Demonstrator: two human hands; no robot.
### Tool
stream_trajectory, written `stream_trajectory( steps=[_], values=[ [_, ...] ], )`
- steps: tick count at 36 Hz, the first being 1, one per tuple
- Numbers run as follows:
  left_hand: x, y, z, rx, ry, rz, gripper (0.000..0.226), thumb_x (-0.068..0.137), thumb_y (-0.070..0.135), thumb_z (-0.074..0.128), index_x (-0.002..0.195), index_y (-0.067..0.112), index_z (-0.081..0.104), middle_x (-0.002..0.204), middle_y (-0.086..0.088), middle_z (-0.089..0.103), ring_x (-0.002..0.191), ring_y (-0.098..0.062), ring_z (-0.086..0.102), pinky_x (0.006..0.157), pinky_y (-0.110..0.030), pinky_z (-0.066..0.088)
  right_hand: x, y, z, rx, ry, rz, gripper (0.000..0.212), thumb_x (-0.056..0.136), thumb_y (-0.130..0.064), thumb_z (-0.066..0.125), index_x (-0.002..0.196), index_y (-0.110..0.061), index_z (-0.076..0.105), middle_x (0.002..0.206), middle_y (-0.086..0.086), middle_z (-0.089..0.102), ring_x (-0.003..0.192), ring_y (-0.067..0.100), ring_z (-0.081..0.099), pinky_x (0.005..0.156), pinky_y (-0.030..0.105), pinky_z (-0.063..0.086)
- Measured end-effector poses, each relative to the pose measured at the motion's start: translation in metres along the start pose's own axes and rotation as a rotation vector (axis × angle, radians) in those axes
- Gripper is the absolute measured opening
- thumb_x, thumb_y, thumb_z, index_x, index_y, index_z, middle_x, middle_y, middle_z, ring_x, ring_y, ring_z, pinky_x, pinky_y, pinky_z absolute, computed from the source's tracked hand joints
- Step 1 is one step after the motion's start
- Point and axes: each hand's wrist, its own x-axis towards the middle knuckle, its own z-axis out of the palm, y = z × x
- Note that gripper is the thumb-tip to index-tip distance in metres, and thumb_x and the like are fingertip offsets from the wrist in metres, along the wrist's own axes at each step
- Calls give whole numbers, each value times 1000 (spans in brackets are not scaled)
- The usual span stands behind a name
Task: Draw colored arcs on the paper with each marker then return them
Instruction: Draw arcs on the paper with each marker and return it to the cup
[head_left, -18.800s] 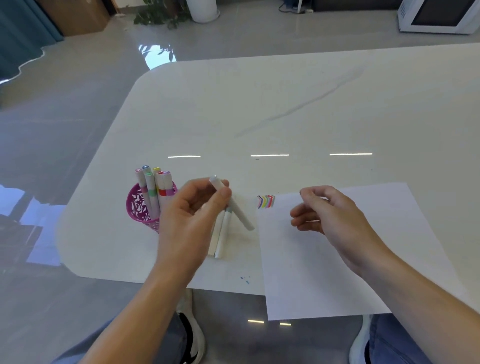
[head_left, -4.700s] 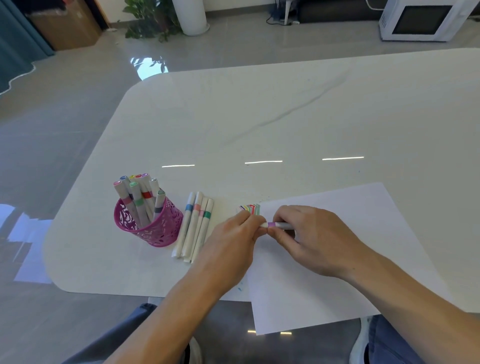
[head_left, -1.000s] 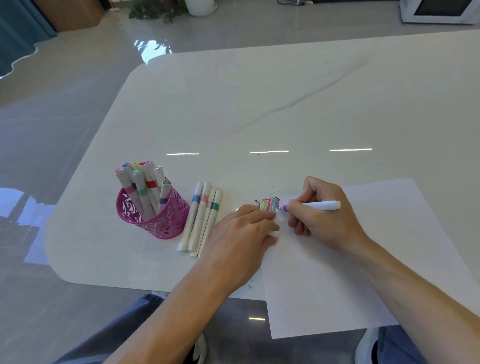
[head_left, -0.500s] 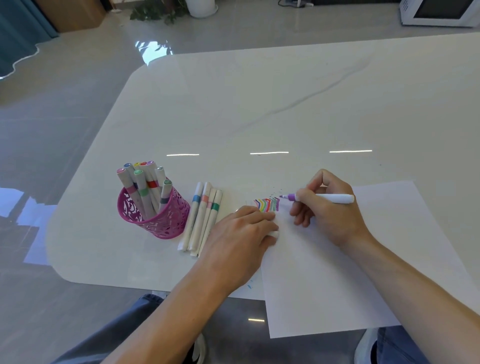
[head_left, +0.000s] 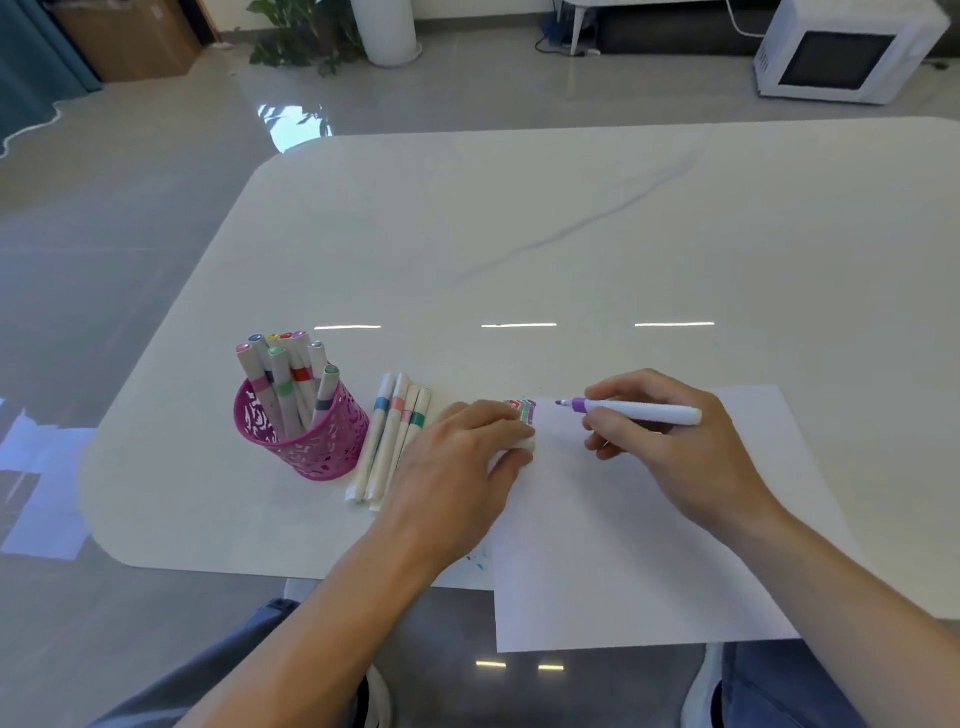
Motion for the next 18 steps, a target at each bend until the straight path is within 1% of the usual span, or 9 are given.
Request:
stream_trajectory(
  steps=[1, 2, 3, 5, 8, 11, 13, 15, 18],
  values=[
    [0, 0, -1, -60, 7, -55, 16, 90, 25, 73, 105, 28, 77, 107, 18, 68, 93, 2, 60, 82, -15, 47, -1, -2, -1, -5, 8, -6, 9, 93, -11, 78, 97, -20, 79, 84, 1, 80, 73, 21, 78, 65, 26, 62],
    [1, 0, -2, -119, 10, -113, 16, 90, 29, 73, 105, 32, 76, 104, 20, 68, 89, 5, 59, 78, -9, 45, -2, -4, -1, -14, 15, -12, 9, 94, -13, 76, 97, -21, 80, 84, 0, 80, 74, 20, 78, 66, 27, 62],
    [1, 0, -3, -173, 14, -168, 16, 90, 32, 73, 105, 35, 75, 98, 22, 68, 85, 5, 60, 73, -9, 45, -3, -7, -2, -16, 19, -14, 9, 96, -15, 74, 97, -22, 80, 84, 0, 80, 76, 20, 79, 67, 28, 63],
    [2, -1, -4, -306, 11, -279, 15, 89, 35, 73, 102, 42, 74, 85, 21, 70, 80, 0, 64, 70, -18, 51, -5, -12, -1, 22, 23, -13, 12, 100, -16, 69, 98, -20, 80, 85, 2, 80, 77, 22, 78, 70, 31, 64],
    [4, 1, -5, -548, -18, -411, 16, 89, 29, 73, 100, 42, 74, 81, 19, 73, 78, -2, 69, 75, -26, 59, -7, -20, 0, 82, 18, -16, 14, 103, -13, 63, 97, -14, 76, 86, 7, 80, 78, 27, 78, 70, 33, 63],
    [6, 4, -8, -703, -4, -453, 17, 91, 20, 72, 99, 35, 75, 80, 11, 75, 74, -8, 71, 70, -20, 57, -10, -28, 1, 122, 12, -37, 10, 103, -13, 63, 94, -12, 69, 87, 9, 81, 79, 28, 78, 71, 34, 65],
    [7, 4, -9, -765, 17, -473, 17, 91, 16, 72, 99, 30, 76, 80, 7, 76, 73, -10, 71, 67, -16, 55, -13, -33, 1, 144, 3, -67, 11, 102, -17, 67, 91, -17, 69, 87, 9, 81, 79, 28, 79, 71, 34, 65],
    [8, 5, -10, -792, 24, -483, 18, 90, 13, 73, 99, 28, 76, 80, 5, 76, 73, -12, 71, 67, -17, 55, -14, -37, 1, 148, -6, -81, 11, 100, -20, 67, 89, -18, 70, 87, 9, 81, 78, 28, 79, 71, 34, 65],
    [8, 6, -10, -809, 18, -468, 18, 90, 11, 73, 98, 27, 77, 81, 3, 76, 74, -13, 71, 68, -19, 57, -14, -37, 2, 130, -21, -58, 11, 103, -14, 64, 93, -11, 69, 87, 8, 81, 78, 28, 79, 70, 35, 65]
  ],
)
